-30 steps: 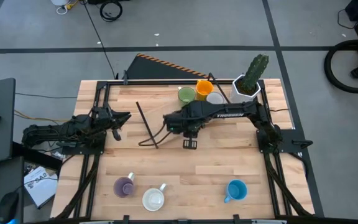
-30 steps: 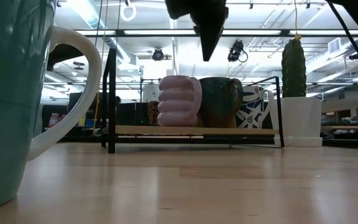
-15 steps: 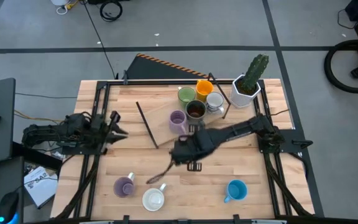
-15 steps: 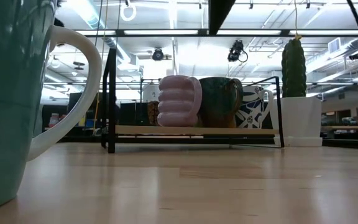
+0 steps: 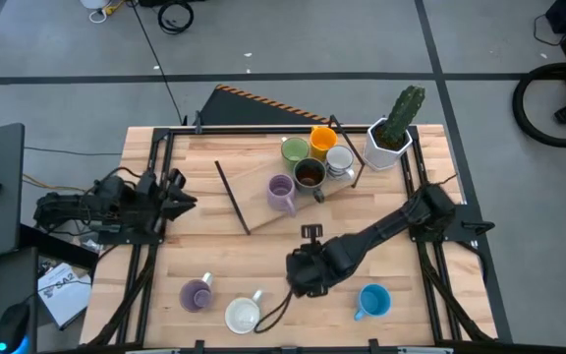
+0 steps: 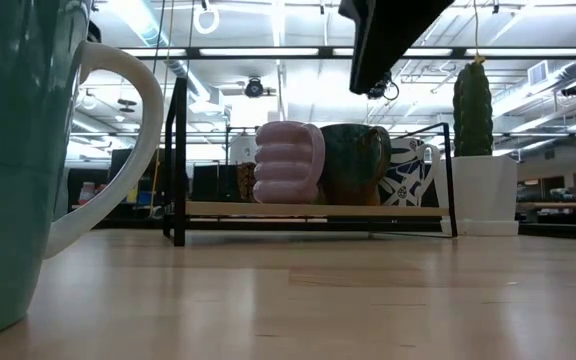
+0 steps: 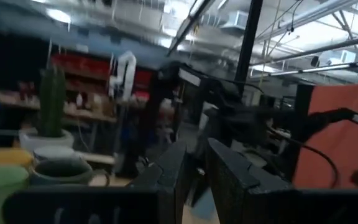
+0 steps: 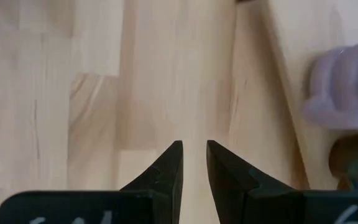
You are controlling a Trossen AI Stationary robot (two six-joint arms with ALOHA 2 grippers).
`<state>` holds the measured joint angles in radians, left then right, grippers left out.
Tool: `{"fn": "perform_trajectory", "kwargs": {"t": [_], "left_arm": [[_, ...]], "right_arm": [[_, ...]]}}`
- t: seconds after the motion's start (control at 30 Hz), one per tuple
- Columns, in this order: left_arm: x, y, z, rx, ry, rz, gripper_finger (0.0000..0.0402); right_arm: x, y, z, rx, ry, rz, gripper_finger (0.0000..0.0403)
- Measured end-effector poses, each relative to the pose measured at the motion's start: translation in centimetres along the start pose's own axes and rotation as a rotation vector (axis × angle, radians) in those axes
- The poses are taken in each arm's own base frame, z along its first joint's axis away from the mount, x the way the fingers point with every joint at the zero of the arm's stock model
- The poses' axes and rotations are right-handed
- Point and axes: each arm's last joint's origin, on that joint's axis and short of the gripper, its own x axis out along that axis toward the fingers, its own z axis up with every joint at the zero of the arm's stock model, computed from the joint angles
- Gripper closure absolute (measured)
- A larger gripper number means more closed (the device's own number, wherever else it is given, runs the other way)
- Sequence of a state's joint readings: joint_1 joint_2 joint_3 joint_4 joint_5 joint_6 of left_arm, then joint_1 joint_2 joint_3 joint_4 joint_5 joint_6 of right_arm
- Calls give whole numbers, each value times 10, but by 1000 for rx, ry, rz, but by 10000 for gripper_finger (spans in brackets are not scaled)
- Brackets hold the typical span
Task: Place coffee mugs
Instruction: Put the light blue mug on the shelf
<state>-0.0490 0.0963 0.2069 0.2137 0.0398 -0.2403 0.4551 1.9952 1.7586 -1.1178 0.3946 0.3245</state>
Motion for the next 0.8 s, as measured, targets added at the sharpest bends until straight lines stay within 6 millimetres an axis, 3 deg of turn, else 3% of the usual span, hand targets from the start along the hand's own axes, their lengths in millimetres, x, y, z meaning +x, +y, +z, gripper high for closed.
{"fn": "perform_trajectory", "kwargs": {"t": [0.23, 0.43, 0.63, 0.8], "left_arm": [[19, -5, 21, -94, 235, 41, 333], [45, -16, 33, -103, 426, -82, 333], [69, -31, 18, -92, 654, -68, 333], [92, -56, 3, -73, 752, -66, 333]], "right_arm": [[-14, -39, -29, 22, -207, -17, 325], [-15, -70, -63, 44, -276, -113, 325], [-9, -94, -87, 80, -347, -149, 325], [-4, -109, -104, 108, -429, -221, 325]]}}
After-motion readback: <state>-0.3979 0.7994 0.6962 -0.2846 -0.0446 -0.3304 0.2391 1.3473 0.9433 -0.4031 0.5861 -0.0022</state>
